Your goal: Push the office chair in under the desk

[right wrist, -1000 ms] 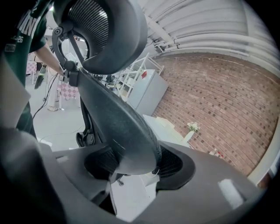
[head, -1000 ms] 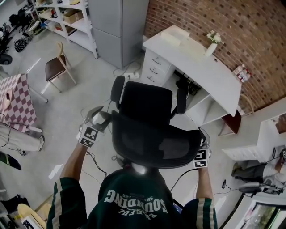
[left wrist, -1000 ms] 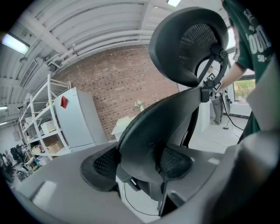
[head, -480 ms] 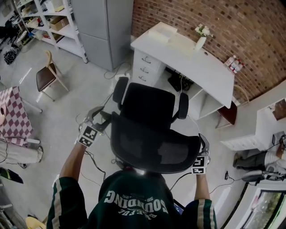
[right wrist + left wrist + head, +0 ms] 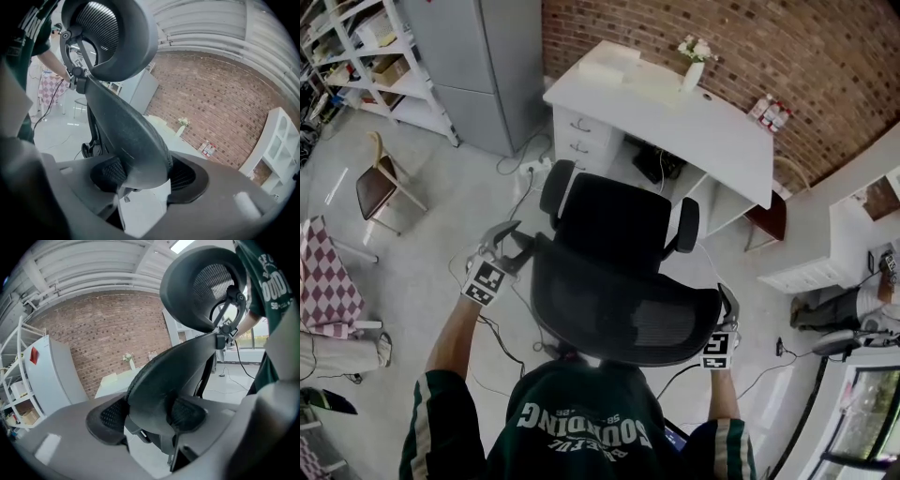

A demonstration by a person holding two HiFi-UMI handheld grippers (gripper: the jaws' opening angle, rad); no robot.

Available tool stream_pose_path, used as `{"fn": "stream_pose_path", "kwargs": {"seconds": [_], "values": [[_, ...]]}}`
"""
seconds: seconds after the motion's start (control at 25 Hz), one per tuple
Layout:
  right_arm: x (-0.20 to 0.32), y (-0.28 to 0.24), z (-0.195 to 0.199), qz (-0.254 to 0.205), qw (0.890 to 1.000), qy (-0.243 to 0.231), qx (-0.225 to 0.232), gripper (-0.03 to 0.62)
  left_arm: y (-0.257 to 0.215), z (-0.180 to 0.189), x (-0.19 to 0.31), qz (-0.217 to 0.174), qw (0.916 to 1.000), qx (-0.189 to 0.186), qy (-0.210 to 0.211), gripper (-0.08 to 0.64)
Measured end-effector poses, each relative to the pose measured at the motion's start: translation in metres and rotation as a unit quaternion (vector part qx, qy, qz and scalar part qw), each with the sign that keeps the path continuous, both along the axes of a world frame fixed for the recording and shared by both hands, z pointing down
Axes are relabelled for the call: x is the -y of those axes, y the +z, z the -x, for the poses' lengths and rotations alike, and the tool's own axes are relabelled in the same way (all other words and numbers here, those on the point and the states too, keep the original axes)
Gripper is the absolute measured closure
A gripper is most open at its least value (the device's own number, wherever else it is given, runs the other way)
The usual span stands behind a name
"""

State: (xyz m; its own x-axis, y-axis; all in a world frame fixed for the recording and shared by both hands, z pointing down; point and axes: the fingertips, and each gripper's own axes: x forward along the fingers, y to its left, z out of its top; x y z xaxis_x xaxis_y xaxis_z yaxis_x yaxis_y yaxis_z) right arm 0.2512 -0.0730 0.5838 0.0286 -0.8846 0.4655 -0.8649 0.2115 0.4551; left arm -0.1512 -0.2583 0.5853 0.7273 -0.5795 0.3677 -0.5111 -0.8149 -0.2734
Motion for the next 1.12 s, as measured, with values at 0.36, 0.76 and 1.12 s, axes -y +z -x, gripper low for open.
{"fn": "stream_pose_path", "kwargs": {"seconds": [0.36, 0.76, 1.12], "values": [[0.011, 0.003, -0.036, 0.004, 1.000, 0.022, -0.002, 0.345, 0.002, -0.042, 0.026, -0.009, 0.9996, -0.010, 0.024, 0.302], [0.033, 0.007, -0.053, 0.001, 0.999, 0.037, -0.005, 0.345, 0.003, -0.063, 0.060, -0.009, 0.9993, -0.007, 0.037, 0.302], [0.065, 0.005, -0.070, 0.005, 0.999, 0.049, -0.011, 0.345, 0.005, -0.085, 0.098, -0.006, 0.9991, -0.005, 0.042, 0.302]]}}
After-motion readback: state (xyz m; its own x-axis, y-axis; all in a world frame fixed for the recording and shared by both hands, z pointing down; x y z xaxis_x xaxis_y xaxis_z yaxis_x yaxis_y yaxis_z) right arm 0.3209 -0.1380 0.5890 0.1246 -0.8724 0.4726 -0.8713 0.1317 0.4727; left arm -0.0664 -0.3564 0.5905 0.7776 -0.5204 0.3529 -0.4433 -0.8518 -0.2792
